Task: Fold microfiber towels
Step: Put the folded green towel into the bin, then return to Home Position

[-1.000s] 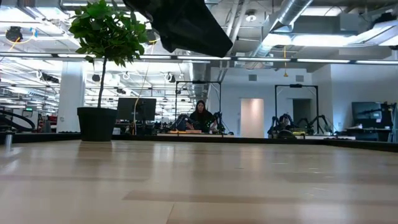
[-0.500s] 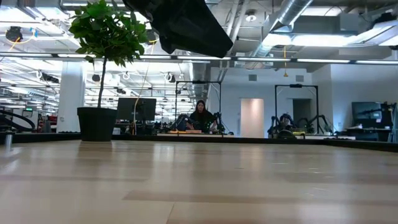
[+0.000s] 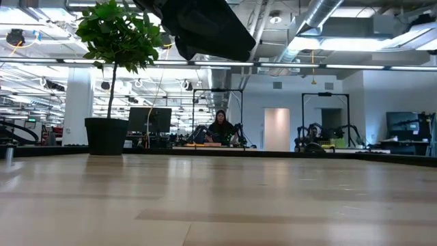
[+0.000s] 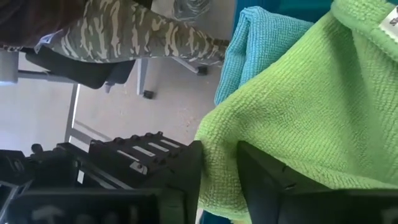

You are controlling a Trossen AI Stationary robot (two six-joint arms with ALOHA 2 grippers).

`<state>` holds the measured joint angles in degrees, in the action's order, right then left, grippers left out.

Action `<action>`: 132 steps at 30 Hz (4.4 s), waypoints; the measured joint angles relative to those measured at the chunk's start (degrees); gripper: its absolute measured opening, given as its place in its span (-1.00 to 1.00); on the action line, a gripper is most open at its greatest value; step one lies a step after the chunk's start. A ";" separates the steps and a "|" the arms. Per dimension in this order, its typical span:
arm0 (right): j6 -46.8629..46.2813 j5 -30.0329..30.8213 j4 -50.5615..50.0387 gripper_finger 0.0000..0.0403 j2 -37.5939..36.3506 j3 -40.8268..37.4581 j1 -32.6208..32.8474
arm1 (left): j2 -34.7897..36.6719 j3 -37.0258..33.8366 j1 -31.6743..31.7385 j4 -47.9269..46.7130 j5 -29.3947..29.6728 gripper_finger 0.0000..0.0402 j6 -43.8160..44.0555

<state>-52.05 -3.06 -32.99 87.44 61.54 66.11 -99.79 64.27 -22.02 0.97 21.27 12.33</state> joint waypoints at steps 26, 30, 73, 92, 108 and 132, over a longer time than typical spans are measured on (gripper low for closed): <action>9.25 15.22 0.07 -0.31 -16.34 0.00 -0.80 | 1.77 0.00 -1.32 0.03 -10.28 -0.29 -3.71; 17.92 19.22 0.04 -0.30 -18.65 0.00 -0.60 | 5.09 0.00 -2.24 -0.76 -10.28 -0.29 -6.68; 34.44 38.08 8.94 -0.95 -44.06 -20.29 -8.44 | 79.82 -57.19 -0.96 14.60 4.60 -0.29 -11.99; 42.51 38.26 24.15 -0.92 -60.48 -38.19 -8.59 | 99.68 -63.56 -1.03 4.97 2.29 -0.29 -12.25; 47.05 38.08 36.87 -0.92 -77.63 -55.46 -8.59 | 99.58 -63.56 -1.01 4.16 2.26 -0.29 -11.88; 59.57 57.43 35.96 -0.89 -86.99 -61.18 -13.96 | 99.56 -63.56 -1.01 3.39 3.25 -0.29 -17.34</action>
<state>7.52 54.37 2.97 0.45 0.36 52.15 -0.23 0.71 -23.03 4.36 24.51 -5.00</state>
